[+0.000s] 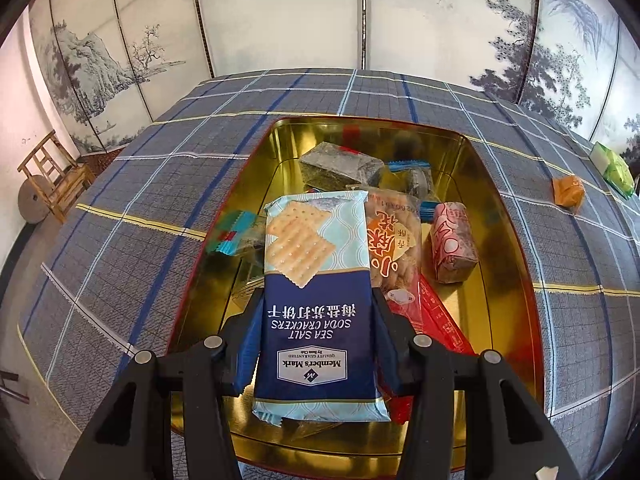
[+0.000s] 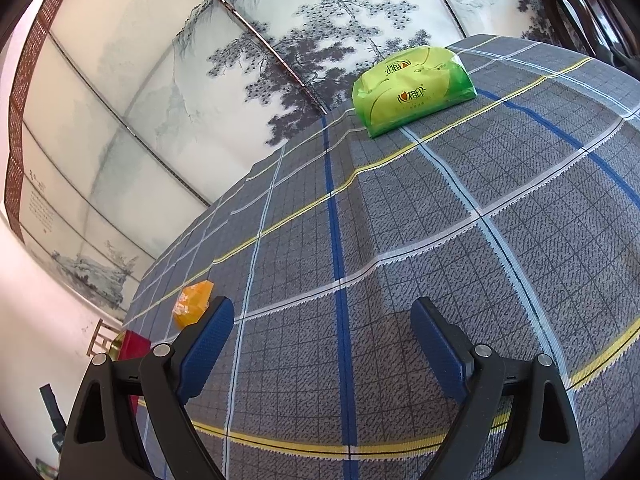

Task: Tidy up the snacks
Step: 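Open the left gripper to release the cracker box, then grasp the orange snack packet with the right gripper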

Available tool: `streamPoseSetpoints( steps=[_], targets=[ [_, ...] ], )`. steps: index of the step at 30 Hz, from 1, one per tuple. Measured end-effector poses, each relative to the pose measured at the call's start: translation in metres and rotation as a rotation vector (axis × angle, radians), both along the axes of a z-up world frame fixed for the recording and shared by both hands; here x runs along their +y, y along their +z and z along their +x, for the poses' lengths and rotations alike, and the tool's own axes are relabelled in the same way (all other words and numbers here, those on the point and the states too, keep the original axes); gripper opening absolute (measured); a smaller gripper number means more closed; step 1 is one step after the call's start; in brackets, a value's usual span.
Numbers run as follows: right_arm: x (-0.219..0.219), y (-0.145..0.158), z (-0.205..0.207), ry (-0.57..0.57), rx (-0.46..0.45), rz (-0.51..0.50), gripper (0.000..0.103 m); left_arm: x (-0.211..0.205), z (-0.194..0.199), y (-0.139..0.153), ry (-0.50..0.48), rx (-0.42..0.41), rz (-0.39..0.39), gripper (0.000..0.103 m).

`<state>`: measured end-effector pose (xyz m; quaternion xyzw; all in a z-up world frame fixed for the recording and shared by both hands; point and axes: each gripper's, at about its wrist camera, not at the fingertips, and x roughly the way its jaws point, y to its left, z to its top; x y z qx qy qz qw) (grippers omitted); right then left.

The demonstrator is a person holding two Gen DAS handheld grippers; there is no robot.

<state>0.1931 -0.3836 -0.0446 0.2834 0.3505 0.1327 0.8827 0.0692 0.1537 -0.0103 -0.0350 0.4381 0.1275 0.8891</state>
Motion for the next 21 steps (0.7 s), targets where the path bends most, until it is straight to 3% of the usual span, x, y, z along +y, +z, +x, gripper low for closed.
streamPoseSetpoints(
  steps=[3, 5, 7, 10, 12, 17, 21],
  targets=[
    [0.004, 0.001, 0.001, -0.002, 0.007, -0.033, 0.090, 0.001, 0.000, 0.000, 0.000, -0.009, -0.009, 0.047],
    [0.011, 0.003, 0.002, -0.007, 0.024, -0.087, 0.090, 0.001, -0.003, 0.001, -0.029, -0.024, -0.052, 0.059],
    [0.023, 0.008, 0.003, -0.011, 0.046, -0.134, 0.091, 0.001, -0.010, 0.005, -0.068, -0.075, -0.101, 0.070],
    [0.052, 0.021, 0.003, 0.012, 0.024, -0.171, 0.091, -0.002, -0.027, 0.021, -0.105, -0.175, -0.083, 0.075],
    [0.082, 0.031, 0.007, 0.062, 0.008, -0.221, 0.091, -0.003, -0.041, 0.031, -0.137, -0.235, -0.094, 0.084],
    [0.178, 0.042, 0.027, 0.270, -0.024, -0.399, 0.091, 0.000, -0.089, 0.043, -0.168, -0.334, -0.155, 0.089],
    [0.226, 0.033, 0.044, 0.302, -0.012, -0.475, 0.091, 0.005, -0.129, 0.035, -0.150, -0.342, -0.181, 0.089]
  ],
)
